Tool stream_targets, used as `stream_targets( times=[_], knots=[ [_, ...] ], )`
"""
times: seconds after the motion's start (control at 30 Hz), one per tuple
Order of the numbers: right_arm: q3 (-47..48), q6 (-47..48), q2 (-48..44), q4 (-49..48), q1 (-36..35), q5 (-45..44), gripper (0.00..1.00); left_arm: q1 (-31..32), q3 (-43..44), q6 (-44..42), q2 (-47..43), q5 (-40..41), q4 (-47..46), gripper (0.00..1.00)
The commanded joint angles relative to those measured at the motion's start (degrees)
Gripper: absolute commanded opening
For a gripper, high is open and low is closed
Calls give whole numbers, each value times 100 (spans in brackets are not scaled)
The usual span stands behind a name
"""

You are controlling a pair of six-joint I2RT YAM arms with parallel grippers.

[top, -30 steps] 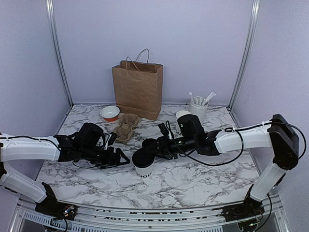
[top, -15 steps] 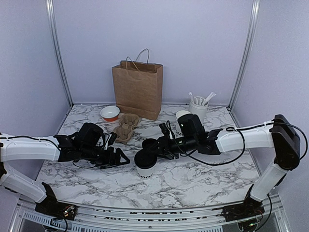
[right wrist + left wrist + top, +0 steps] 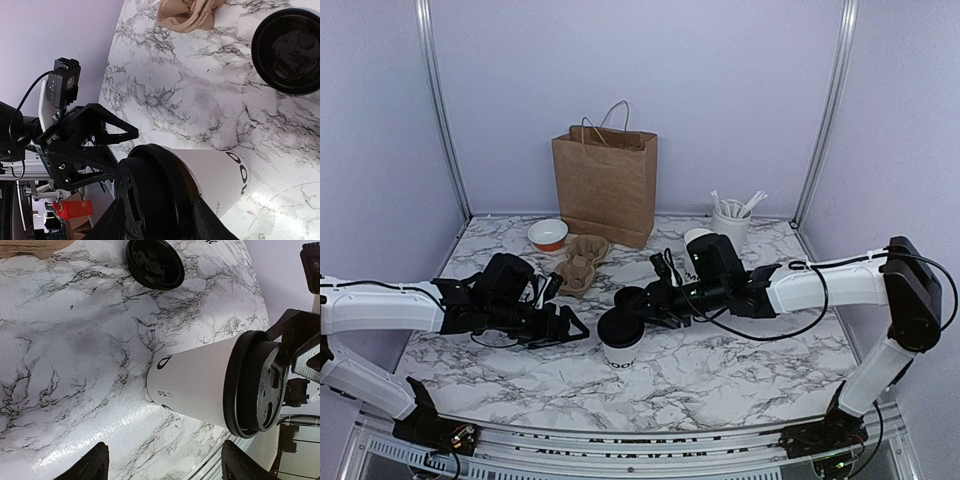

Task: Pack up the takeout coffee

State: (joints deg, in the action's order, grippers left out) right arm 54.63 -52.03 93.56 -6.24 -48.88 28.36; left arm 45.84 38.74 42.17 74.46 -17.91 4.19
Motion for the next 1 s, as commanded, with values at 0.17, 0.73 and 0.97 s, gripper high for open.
stream_targets(
  times=[0.17, 0.73, 0.97],
  knots=[
    [317, 158, -205, 279, 32, -244, 44, 32, 145, -84, -21, 51, 22, 77],
    [345, 391, -379, 669, 34, -571, 44, 54, 242, -117, -146, 59, 12, 78],
    [420, 843, -572, 1089, 17, -997, 44, 100, 556, -206, -119, 147, 25, 78]
  ],
)
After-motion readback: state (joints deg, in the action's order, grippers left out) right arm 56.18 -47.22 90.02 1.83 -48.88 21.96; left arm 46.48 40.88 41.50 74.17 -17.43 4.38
